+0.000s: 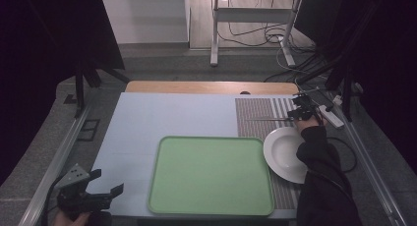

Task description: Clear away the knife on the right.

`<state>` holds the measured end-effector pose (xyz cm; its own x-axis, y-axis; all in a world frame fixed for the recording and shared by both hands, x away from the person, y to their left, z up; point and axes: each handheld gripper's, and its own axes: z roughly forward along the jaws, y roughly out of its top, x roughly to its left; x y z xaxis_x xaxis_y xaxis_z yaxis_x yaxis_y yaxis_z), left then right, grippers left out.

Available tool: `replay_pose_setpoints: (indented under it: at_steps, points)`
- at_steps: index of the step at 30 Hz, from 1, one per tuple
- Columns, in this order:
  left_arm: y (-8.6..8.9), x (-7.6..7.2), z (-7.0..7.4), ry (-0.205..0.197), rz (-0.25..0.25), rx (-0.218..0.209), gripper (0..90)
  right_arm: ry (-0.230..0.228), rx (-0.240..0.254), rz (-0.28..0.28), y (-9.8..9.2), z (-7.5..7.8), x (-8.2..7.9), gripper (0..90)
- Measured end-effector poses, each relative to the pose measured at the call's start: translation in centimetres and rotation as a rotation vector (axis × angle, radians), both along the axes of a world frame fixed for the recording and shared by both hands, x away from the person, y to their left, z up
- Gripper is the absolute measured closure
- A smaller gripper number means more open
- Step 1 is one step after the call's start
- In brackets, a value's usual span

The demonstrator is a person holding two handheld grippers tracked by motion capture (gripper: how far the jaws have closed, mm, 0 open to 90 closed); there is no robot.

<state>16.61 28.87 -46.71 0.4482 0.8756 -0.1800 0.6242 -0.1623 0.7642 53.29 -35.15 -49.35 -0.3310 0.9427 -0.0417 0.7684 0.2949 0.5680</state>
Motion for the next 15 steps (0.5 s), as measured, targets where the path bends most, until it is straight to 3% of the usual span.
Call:
replay_pose_setpoints:
  at_steps: [4,7,9,14,15]
  points:
    - [0.0,0.0,0.0,0.0,0.0,-0.001,3.5,-0.008,-0.035,-0.023,-0.6,-0.3,0.2,90.0]
    - [0.0,0.0,0.0,-0.003,-0.002,0.002,3.5,0.015,-0.068,-0.032,-1.1,-0.4,0.0,90.0]
    - [0.0,0.0,0.0,-0.003,-0.003,0.002,3.6,0.031,-0.047,-0.033,-1.6,-0.3,-0.4,90.0]
    - [-0.1,0.0,0.0,-0.002,-0.003,0.008,3.6,0.13,0.027,-0.002,-2.5,0.1,-1.8,90.0]
    - [-0.1,0.0,0.0,-0.002,-0.003,0.008,3.6,0.13,0.027,-0.002,-2.5,0.1,-1.8,90.0]
